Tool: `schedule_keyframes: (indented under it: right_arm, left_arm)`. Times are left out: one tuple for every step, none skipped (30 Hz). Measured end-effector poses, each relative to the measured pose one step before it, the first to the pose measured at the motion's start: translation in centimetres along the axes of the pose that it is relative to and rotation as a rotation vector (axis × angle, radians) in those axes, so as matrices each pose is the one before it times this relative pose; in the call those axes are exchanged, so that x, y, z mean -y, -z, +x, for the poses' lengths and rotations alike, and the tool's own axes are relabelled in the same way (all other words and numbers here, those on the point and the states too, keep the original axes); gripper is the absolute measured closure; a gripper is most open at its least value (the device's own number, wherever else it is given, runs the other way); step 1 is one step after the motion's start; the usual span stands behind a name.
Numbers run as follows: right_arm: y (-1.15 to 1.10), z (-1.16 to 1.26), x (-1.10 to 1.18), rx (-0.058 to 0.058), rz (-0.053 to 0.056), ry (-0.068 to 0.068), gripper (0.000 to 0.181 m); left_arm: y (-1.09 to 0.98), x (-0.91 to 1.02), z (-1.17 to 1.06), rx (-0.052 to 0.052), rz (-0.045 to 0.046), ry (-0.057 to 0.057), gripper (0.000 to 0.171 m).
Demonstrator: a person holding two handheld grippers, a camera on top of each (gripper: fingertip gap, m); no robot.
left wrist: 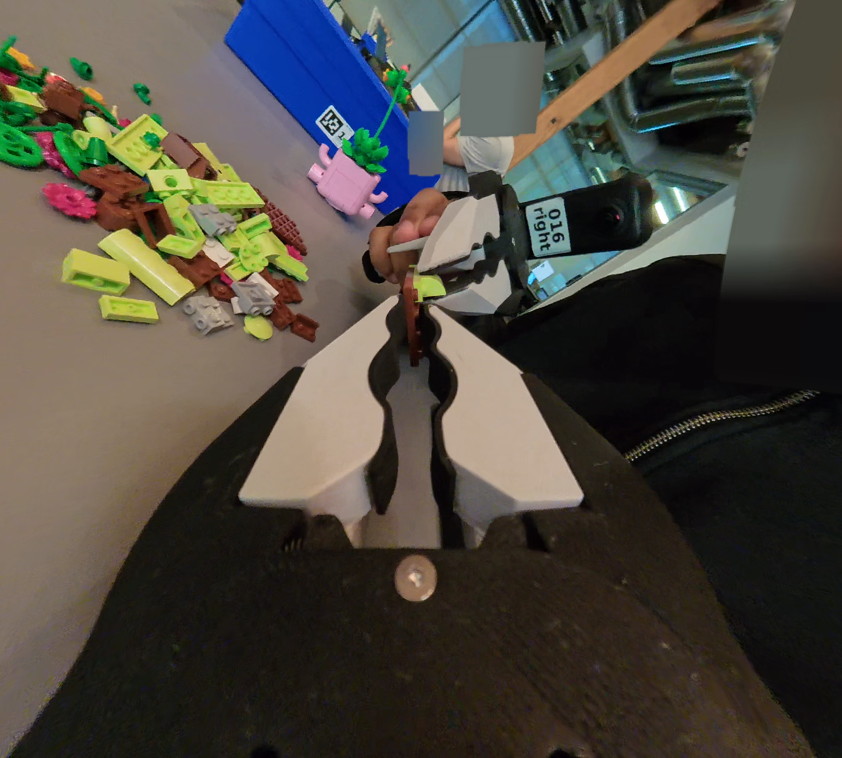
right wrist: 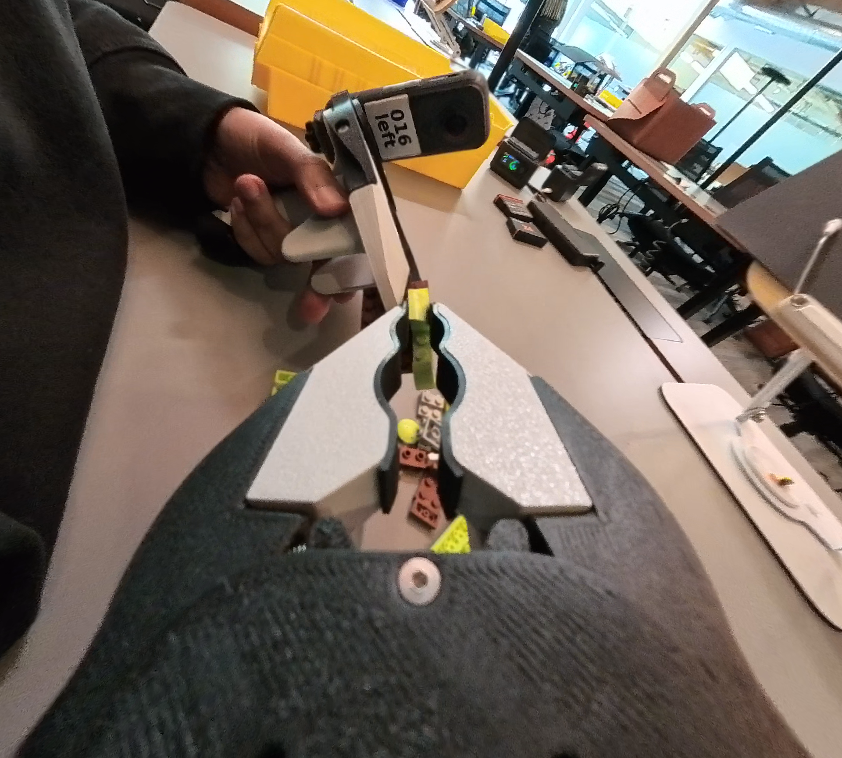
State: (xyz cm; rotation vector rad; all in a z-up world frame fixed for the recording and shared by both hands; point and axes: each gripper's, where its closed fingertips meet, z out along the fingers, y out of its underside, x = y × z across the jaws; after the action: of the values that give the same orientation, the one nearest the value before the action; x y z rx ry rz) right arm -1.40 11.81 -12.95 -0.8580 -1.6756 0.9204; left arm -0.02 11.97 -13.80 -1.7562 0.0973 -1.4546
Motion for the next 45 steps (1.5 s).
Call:
schedule_keyframes:
  right_arm:
    - [-0.025, 0.026, -0.021, -0.0117, -0.0032, 0.0199, 0.175]
    - [-0.017, 0.049, -0.006, -0.0107, -0.0040, 0.0153, 0.175]
    - [-0.007, 0.068, -0.012, -0.0091, -0.0059, 0.0130, 0.175]
    - [0.008, 0.053, -0.089, -0.0071, -0.0118, 0.0136, 0.176]
    - [0.007, 0.044, -0.140, -0.0082, -0.0144, 0.0161, 0.176]
    - [0.043, 0.007, -0.008, -0.0107, -0.0058, 0.0192, 0.176]
    - [0.052, -0.003, 0.073, -0.0105, -0.0010, 0.0195, 0.176]
    - [0.027, -0.014, 0.010, -0.0079, -0.0036, 0.0164, 0.176]
    - [0.007, -0.039, -0.007, -0.0018, -0.0014, 0.0089, 0.176]
    - [0.025, -0.024, 0.044, 0.0031, 0.0046, -0.0033, 0.176]
    - [0.026, -0.002, 0.070, 0.0060, 0.0067, -0.0129, 0.176]
    - [0.039, 0.001, 0.064, 0.0075, 0.0087, -0.0157, 0.176]
    - [0.048, 0.022, 0.124, 0.0055, 0.0120, -0.0157, 0.176]
    - [0.055, 0.020, 0.143, 0.0044, 0.0123, -0.0155, 0.176]
    - [0.052, -0.003, 0.141, 0.0058, 0.0127, -0.0163, 0.176]
    - [0.043, -0.014, 0.125, 0.0080, 0.0122, -0.0178, 0.176]
    - [0.069, -0.044, 0.211, 0.0112, 0.0174, -0.0199, 0.175]
    - [0.353, -0.242, 1.482, 0.0284, 0.0919, -0.0429, 0.176]
    - [0.579, -0.215, 2.547, 0.0391, 0.1439, -0.0873, 0.176]
    - [0.243, 0.315, 1.256, 0.0050, 0.0578, -0.0591, 0.176]
    - [0.148, 0.993, -0.875, -0.0465, -0.0610, 0.0463, 0.176]
    - [0.229, 1.051, -1.318, -0.0610, -0.0797, 0.0801, 0.176]
    - [0.232, 0.721, -0.779, -0.0428, -0.0373, 0.0241, 0.176]
    - [0.108, 0.563, -0.710, -0.0265, -0.0232, -0.0287, 0.176]
    - [-0.035, 0.590, -1.010, -0.0223, -0.0323, -0.0446, 0.176]
    - [-0.141, 0.784, -1.091, -0.0302, -0.0392, -0.0386, 0.176]
    - [-0.235, 0.851, -1.023, -0.0323, -0.0465, -0.0304, 0.176]
    - [-0.291, 0.714, -0.963, -0.0253, -0.0512, -0.0234, 0.176]
    - [-0.284, 0.599, -0.867, -0.0235, -0.0486, -0.0178, 0.176]
    - [-0.269, 0.452, -0.778, -0.0192, -0.0429, -0.0169, 0.176]
    - [-0.253, 0.282, -0.713, -0.0105, -0.0382, -0.0184, 0.175]
    - [-0.204, 0.177, -0.640, -0.0066, -0.0328, -0.0177, 0.175]
    - [-0.131, 0.159, -0.467, -0.0063, -0.0233, -0.0135, 0.175]
    - [-0.088, 0.148, -0.310, -0.0064, -0.0145, -0.0081, 0.175]
    - [-0.046, 0.171, -0.202, -0.0066, -0.0105, -0.0051, 0.173]
    - [-0.035, 0.139, -0.101, -0.0054, -0.0064, -0.0048, 0.171]
    - [-0.020, 0.054, -0.042, -0.0007, -0.0030, -0.0042, 0.170]
    - [-0.012, -0.007, -0.023, 0.0019, -0.0018, -0.0024, 0.167]
    - [0.005, -0.011, -0.014, -0.0005, -0.0015, 0.0004, 0.166]
    - [0.033, -0.048, 0.049, 0.0008, 0.0014, 0.0048, 0.163]
    - [0.100, -0.243, 0.294, 0.0102, 0.0137, 0.0112, 0.159]
    - [0.221, -0.495, 0.677, 0.0212, 0.0348, 0.0181, 0.156]
    - [0.314, -0.739, 1.051, 0.0307, 0.0563, 0.0262, 0.152]
    - [0.361, -1.024, 1.310, 0.0408, 0.0697, 0.0357, 0.149]
    - [0.316, -1.068, 1.303, 0.0377, 0.0672, 0.0445, 0.149]
  left_arm:
    - [0.011, 0.040, -0.059, 0.0054, 0.00030, -0.0046, 0.171]
    - [0.012, 0.095, -0.051, 0.0035, 0.00433, 0.0000, 0.171]
    - [-0.015, 0.115, -0.049, 0.0050, 0.00818, 0.0011, 0.171]
    - [-0.047, 0.013, -0.112, 0.0071, 0.00293, 0.0044, 0.171]
    - [-0.068, -0.006, -0.178, 0.0088, 0.00285, 0.0090, 0.171]
    - [-0.041, -0.016, 0.016, -0.0021, 0.00032, 0.0067, 0.171]
    - [-0.016, -0.029, 0.101, -0.0089, -0.00318, 0.0072, 0.171]
    - [-0.006, -0.015, 0.001, -0.0013, -0.00018, 0.0069, 0.171]
    - [0.006, -0.050, -0.028, 0.0041, -0.00208, -0.0017, 0.171]
    - [0.010, -0.035, 0.060, 0.0013, -0.00234, -0.0035, 0.171]
    - [0.016, 0.011, 0.053, 0.0003, 0.00000, 0.0004, 0.171]
    - [-0.004, -0.014, 0.051, 0.0014, -0.00180, -0.0031, 0.171]
    - [0.001, 0.028, 0.120, -0.0028, 0.00060, -0.0024, 0.171]
    - [0.001, 0.028, 0.125, -0.0017, 0.00098, -0.0037, 0.171]
    - [0.008, -0.003, 0.115, -0.0024, -0.00091, -0.0036, 0.171]
    - [0.015, 0.007, 0.139, -0.0050, 0.00052, -0.0011, 0.171]
    - [0.008, -0.006, 0.024, 0.0001, -0.00039, 0.0018, 0.171]
    - [0.159, -0.059, -1.433, 0.0939, -0.00130, -0.0124, 0.171]
    - [0.483, -0.186, -1.639, 0.1068, -0.02103, -0.0612, 0.171]
    - [0.557, 0.428, -0.178, -0.0014, 0.02054, -0.0047, 0.171]
    - [0.470, 0.577, 0.243, -0.0517, 0.03198, 0.0579, 0.171]
    - [0.355, 0.608, 0.113, -0.0307, 0.03464, 0.0364, 0.171]
    - [0.169, 0.450, 0.172, -0.0116, 0.02535, 0.0028, 0.171]
    - [0.028, 0.199, 0.096, 0.0060, 0.01125, -0.0167, 0.171]
    - [-0.049, -0.076, -0.290, 0.0313, -0.00701, -0.0285, 0.170]
    - [-0.076, -0.062, -0.163, 0.0207, -0.00726, -0.0253, 0.170]
    - [-0.050, 0.070, 0.104, -0.0006, 0.00198, -0.0140, 0.171]
    - [-0.017, 0.090, 0.087, -0.0063, 0.00568, -0.0005, 0.171]
    - [-0.001, 0.043, 0.095, -0.0122, 0.00308, 0.0086, 0.171]
    - [-0.001, 0.059, 0.055, -0.0106, 0.00525, 0.0117, 0.171]
    - [0.033, 0.068, -0.086, -0.0014, 0.00646, 0.0109, 0.171]
    - [0.041, 0.056, -0.082, -0.0010, 0.00439, 0.0084, 0.171]
    - [0.046, 0.062, -0.006, -0.0057, 0.00379, 0.0076, 0.171]
    - [0.034, 0.099, 0.017, -0.0050, 0.00659, 0.0082, 0.171]
    - [0.024, 0.060, 0.009, -0.0051, 0.00409, 0.0079, 0.171]
    - [-0.005, 0.010, 0.025, -0.0053, 0.00111, 0.0069, 0.171]
    - [-0.011, 0.017, -0.042, -0.0006, 0.00193, 0.0044, 0.171]
    - [0.003, 0.011, -0.082, 0.0025, 0.00188, 0.0024, 0.171]
    - [-0.005, 0.016, -0.049, -0.0001, 0.00095, 0.0022, 0.171]
    - [0.009, 0.048, -0.026, -0.0007, 0.00195, 0.0025, 0.171]
    - [0.017, 0.061, -0.036, 0.0002, 0.00290, 0.0028, 0.171]
    - [-0.002, 0.016, -0.017, -0.0013, 0.00046, 0.0031, 0.171]
    - [0.003, -0.021, 0.011, -0.0019, -0.00226, 0.0025, 0.171]
    - [-0.020, -0.037, 0.028, -0.0027, -0.00306, 0.0012, 0.171]
    - [-0.026, -0.092, 0.058, -0.0047, -0.00623, 0.0004, 0.171]
